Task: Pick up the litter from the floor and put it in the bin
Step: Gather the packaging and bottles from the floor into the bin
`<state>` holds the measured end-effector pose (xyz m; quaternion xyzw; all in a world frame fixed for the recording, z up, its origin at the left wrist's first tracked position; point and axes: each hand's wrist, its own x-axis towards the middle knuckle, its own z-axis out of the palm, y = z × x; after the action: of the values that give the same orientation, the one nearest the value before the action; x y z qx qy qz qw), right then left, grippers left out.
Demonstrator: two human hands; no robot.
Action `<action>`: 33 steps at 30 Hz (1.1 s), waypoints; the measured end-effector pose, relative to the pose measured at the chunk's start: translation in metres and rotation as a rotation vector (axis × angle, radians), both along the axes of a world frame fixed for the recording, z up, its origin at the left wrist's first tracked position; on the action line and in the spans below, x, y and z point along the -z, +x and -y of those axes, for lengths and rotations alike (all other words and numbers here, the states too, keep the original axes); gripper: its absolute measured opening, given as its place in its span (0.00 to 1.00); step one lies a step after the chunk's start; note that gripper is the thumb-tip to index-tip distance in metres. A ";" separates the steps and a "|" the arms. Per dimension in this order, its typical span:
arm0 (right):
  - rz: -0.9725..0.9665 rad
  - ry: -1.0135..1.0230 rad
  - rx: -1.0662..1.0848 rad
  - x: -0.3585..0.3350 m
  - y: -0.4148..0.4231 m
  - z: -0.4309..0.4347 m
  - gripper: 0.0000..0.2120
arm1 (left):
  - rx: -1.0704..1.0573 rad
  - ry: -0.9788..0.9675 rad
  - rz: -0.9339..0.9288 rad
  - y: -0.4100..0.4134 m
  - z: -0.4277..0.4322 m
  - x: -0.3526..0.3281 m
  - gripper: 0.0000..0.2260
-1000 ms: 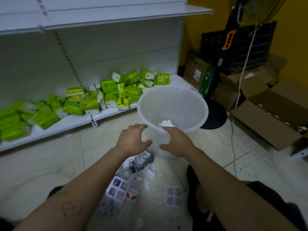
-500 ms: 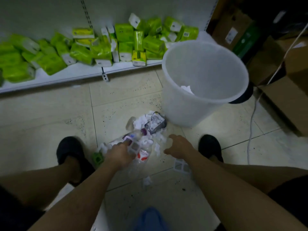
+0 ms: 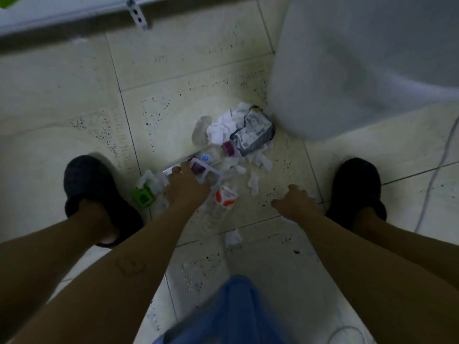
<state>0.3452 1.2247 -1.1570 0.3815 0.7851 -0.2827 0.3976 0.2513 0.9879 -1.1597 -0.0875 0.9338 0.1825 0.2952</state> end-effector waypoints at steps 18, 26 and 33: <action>-0.320 0.323 -0.142 0.045 0.035 0.021 0.31 | 0.135 -0.059 -0.235 -0.015 0.012 0.032 0.12; -0.132 0.312 0.026 0.050 0.027 -0.001 0.38 | 0.103 0.303 -0.186 0.000 -0.046 -0.002 0.06; -0.151 0.128 0.268 0.058 0.032 -0.007 0.17 | 0.163 0.332 -0.171 0.001 -0.055 -0.008 0.06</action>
<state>0.3769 1.2322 -1.2155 0.4849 0.7713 -0.3106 0.2710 0.2524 1.0427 -1.1516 0.0541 0.9165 0.3163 0.2387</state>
